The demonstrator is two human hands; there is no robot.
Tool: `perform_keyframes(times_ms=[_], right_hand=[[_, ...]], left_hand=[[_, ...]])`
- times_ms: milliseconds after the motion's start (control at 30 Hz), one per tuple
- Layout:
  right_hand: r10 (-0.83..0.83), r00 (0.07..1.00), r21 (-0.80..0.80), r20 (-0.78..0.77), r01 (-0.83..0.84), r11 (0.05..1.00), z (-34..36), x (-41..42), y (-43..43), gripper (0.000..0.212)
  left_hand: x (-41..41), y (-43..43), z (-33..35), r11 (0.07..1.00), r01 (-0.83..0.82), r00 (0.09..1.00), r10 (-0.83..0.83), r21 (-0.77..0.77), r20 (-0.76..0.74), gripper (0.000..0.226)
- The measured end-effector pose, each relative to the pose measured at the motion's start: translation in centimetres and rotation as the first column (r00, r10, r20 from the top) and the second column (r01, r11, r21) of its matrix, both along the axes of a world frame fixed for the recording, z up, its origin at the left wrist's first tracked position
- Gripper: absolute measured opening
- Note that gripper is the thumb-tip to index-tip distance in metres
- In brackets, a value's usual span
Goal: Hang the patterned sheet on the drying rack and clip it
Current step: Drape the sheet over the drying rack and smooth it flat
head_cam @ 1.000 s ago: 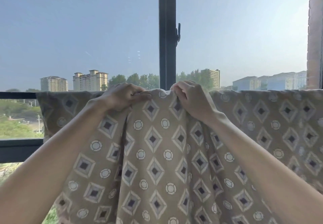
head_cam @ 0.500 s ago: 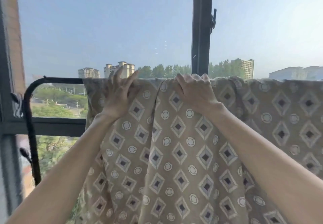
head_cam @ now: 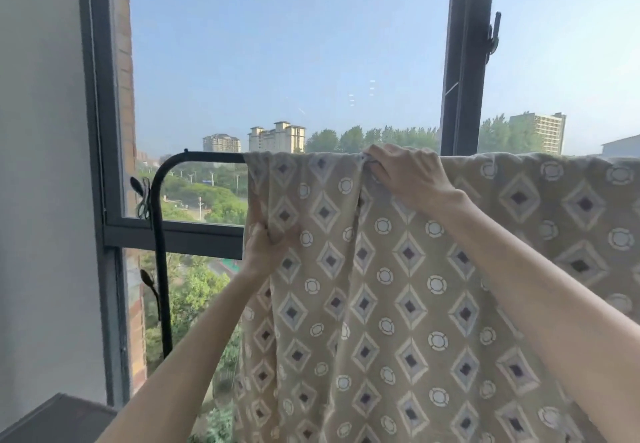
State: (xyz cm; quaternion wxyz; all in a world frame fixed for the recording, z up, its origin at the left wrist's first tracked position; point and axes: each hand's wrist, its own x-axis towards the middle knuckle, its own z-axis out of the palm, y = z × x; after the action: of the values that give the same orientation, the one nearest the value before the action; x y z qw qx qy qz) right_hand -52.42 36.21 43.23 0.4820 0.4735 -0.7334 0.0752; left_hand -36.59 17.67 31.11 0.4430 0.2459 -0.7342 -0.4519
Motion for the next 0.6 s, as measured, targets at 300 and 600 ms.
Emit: perform_keyframes(times_ms=[300, 600], right_hand=[[-0.024, 0.995, -0.104, 0.101, 0.034, 0.994, -1.3, 1.0, -0.8, 0.034], [-0.02, 0.994, -0.12, 0.105, 0.033, 0.992, -1.6, 1.3, -0.8, 0.039]], left_hand=[[1.1, 0.0, 0.3, 0.978, 0.193, 0.951, -0.166, 0.083, -0.259, 0.011], [0.6, 0.8, 0.6, 0.89, 0.412, 0.91, -0.393, 0.194, -0.13, 0.042]])
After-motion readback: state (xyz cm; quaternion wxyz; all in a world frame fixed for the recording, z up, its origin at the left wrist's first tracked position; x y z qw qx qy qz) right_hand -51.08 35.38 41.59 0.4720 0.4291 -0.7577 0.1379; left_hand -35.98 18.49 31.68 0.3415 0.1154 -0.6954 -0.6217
